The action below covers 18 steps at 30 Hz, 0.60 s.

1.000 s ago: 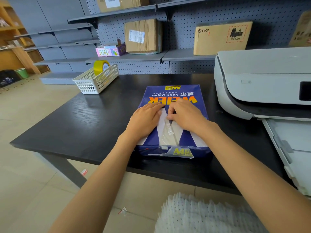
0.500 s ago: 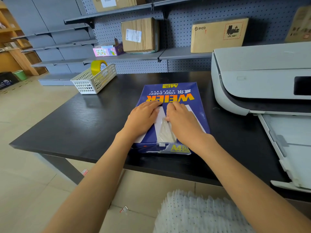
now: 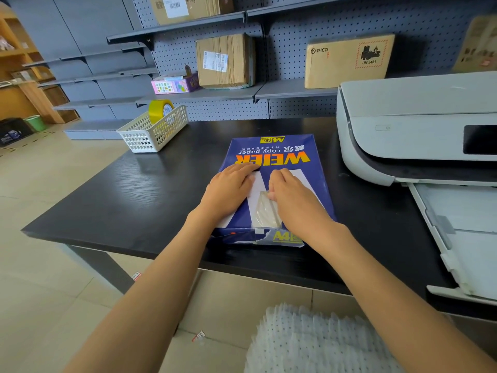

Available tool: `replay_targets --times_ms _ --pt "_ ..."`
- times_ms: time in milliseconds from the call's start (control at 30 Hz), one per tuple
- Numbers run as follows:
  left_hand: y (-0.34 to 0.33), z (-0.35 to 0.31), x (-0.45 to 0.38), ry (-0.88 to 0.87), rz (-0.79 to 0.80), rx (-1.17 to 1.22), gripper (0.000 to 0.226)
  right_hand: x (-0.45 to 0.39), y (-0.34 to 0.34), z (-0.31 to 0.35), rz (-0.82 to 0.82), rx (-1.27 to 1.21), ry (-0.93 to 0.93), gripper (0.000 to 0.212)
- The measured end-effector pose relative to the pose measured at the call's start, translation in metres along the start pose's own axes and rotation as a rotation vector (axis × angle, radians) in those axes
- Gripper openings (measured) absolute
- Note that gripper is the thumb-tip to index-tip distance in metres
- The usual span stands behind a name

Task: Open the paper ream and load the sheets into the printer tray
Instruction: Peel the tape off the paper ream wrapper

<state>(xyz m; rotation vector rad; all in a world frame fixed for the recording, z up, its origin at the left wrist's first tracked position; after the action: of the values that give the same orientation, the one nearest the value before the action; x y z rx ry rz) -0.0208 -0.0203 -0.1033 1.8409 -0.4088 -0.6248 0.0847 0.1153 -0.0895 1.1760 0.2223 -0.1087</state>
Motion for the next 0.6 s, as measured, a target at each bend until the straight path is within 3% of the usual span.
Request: replay_targets --times_ms 233,600 --pt "0.000 0.001 0.000 -0.001 0.001 0.011 0.042 0.015 0.006 0.003 -0.003 -0.028 0.006 0.018" --pt "0.001 -0.001 0.001 0.002 -0.003 0.011 0.042 0.025 0.008 0.003 -0.003 -0.014 0.023 0.033"
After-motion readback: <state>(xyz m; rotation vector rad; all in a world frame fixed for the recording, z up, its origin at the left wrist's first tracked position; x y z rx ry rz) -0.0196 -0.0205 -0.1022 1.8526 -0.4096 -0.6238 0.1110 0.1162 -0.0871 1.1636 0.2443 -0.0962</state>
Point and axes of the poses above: each hand's wrist, its own x-axis away from the middle knuckle, its own y-axis out of the back of the hand, z = x × y, the point moved 1 cm from there along -x, towards the middle knuckle, and after that the axes turned 3 degrees about z, right-handed, at the moved point
